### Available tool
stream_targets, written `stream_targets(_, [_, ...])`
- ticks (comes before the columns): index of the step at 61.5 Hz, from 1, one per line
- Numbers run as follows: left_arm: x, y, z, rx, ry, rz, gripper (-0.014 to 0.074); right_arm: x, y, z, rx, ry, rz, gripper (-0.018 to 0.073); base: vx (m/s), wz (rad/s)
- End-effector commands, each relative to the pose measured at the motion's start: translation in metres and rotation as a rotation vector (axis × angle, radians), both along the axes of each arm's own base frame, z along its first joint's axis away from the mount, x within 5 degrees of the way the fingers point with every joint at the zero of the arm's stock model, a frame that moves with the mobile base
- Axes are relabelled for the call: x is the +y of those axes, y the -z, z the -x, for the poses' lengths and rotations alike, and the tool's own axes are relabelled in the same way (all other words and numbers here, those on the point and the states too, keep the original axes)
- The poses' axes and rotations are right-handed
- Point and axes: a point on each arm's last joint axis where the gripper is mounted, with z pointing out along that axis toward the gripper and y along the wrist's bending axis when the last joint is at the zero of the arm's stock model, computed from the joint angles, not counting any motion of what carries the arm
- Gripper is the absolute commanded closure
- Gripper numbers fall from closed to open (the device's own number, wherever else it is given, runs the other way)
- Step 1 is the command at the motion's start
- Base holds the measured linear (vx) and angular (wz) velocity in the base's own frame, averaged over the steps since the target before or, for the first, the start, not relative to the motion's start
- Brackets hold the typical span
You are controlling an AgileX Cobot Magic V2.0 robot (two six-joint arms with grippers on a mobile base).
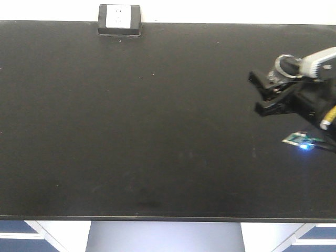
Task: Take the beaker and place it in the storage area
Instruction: 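Extend the right arm and lower the beaker onto the bench center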
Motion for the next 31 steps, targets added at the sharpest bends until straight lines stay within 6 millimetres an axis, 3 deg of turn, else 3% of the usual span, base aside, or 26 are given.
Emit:
stream_targets(1, [-0.002, -0.001, 0.001, -0.081, 0.019, 0.01, 0.0605, 0.025, -0.01, -0.01, -0.108, -0.104, 0.002, 0.0563, 0.0, 0.0])
stream_targets(22, [-0.002, -0.001, 0.001, -0.081, 0.019, 0.01, 0.0605, 0.113, 0.035, -0.036, -0.135, -0.135, 0.057, 0.0562, 0.0, 0.0])
stream_targets(31, [-0.002, -0.001, 0.001, -0.081, 0.019, 0.01, 0.0605, 0.138, 0.059, -0.043, -0.116, -0.146, 0.02, 0.0562, 0.0, 0.0])
